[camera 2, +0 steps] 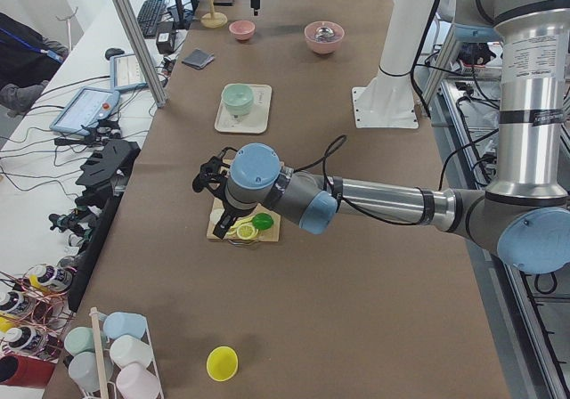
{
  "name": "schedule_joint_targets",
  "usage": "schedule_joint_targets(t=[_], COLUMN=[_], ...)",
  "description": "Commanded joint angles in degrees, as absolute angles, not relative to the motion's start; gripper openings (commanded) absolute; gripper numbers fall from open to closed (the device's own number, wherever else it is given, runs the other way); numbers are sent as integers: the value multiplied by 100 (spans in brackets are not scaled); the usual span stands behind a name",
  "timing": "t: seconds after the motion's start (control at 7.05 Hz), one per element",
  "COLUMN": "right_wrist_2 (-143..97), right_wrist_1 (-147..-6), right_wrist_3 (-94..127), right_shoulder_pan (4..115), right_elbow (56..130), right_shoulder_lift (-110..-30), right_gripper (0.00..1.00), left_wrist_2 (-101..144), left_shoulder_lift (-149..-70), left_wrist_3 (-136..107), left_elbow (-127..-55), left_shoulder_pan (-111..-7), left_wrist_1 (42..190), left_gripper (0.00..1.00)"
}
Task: Stack pink bowl on green and place spoon
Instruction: 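Lower the right gripper onto the rim of the small pink bowl and grasp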
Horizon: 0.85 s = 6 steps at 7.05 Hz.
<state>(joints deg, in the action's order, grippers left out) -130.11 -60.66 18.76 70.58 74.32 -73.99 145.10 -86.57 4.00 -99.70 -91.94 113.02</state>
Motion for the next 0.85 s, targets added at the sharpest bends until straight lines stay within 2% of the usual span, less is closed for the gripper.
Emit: schedule_joint_targets(t=[0.0, 0.43, 0.57, 0.71], right_wrist_2=[-12657, -12499, -12472, -12472], right_wrist_1=[-6064, -6064, -6064, -6064], right_wrist_3=[2215, 2232, 2232, 2232], right_shoulder_pan=[6891, 6733, 6689, 6688], right_elbow=[7058, 6909, 6900, 6899], right_shoulder_lift=[-6978, -7031, -7031, -7049], right_gripper=[98, 75, 75, 70], left_wrist_2=[14511, 14511, 14511, 14511], left_shoulder_lift=[-8561, -8525, -8525, -8525], left_wrist_3=[378, 378, 378, 378], left_elbow=[-9976, -9976, -9976, -9976], left_shoulder_pan=[-9185, -9185, -9185, -9185], left_wrist_1=[11512, 11558, 11558, 11558], left_gripper=[98, 98, 98, 98])
